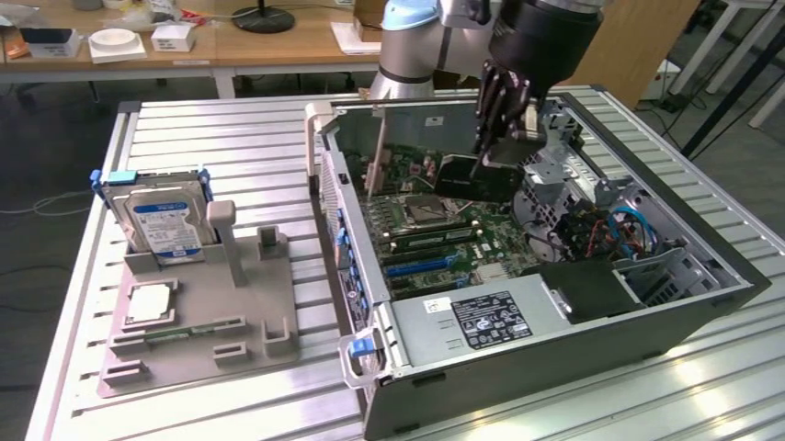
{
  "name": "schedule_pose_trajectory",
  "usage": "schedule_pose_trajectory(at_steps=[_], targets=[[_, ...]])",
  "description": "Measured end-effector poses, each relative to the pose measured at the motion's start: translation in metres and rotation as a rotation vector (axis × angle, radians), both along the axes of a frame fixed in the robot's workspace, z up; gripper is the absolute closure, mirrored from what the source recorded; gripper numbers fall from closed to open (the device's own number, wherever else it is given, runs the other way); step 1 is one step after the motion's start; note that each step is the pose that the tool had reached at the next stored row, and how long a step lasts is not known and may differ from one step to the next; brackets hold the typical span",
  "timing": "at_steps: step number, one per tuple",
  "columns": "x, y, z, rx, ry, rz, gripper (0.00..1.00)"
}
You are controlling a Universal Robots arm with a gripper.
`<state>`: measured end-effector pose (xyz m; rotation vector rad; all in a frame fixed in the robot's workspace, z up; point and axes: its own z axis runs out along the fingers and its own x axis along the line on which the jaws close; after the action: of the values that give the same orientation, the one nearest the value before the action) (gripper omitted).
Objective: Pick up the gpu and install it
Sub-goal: 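Insert the gpu into the slot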
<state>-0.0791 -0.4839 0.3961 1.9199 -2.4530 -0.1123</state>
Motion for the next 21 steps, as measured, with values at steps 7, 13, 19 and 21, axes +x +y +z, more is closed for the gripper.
schedule_pose_trajectory(at_steps=[7,13,19,21], targets=[[0.0001,0.0,-0.0002,0.004,-0.0006,0.089,0.74],[0.0002,0.0,-0.0003,0.0075,-0.001,0.167,0.74],[0.0006,0.0,-0.0004,0.0109,-0.0013,0.234,0.74],[0.0006,0.0,-0.0004,0.011,-0.0013,0.234,0.74]])
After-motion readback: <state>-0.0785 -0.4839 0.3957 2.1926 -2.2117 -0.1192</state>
